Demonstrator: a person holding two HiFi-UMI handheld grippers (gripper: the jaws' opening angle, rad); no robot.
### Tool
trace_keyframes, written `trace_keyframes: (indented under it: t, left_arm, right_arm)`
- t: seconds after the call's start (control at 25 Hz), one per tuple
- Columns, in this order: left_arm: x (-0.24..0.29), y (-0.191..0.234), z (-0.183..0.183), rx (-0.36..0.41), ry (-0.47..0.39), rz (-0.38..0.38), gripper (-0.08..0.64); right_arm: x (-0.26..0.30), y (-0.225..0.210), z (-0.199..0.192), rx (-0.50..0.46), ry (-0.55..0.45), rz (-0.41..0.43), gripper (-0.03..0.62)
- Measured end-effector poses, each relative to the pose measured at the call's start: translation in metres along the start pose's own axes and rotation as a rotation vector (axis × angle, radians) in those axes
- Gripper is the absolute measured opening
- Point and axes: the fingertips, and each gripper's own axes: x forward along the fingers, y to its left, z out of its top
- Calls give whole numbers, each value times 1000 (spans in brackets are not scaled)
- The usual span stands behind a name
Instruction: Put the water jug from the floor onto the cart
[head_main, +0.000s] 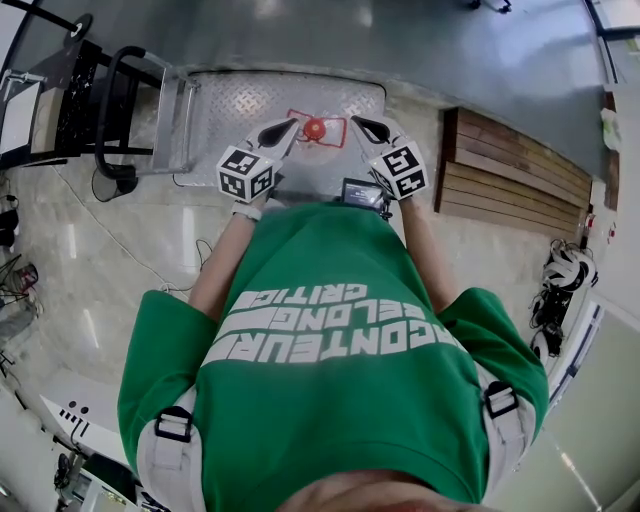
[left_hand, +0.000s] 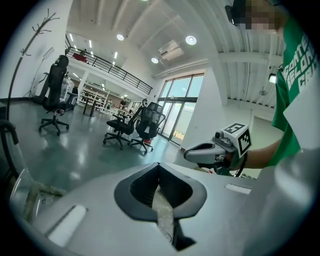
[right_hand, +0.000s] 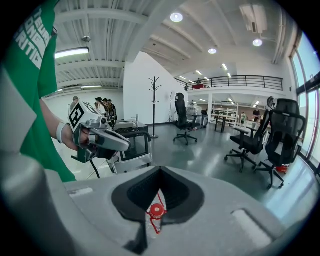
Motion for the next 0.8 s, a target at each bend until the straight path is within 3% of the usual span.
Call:
trace_keyframes:
  t: [0.8]
  left_arm:
    - [-8, -1, -1, -15, -16, 10, 0]
  right_arm:
    - [-1, 2, 8, 34, -15, 12, -8]
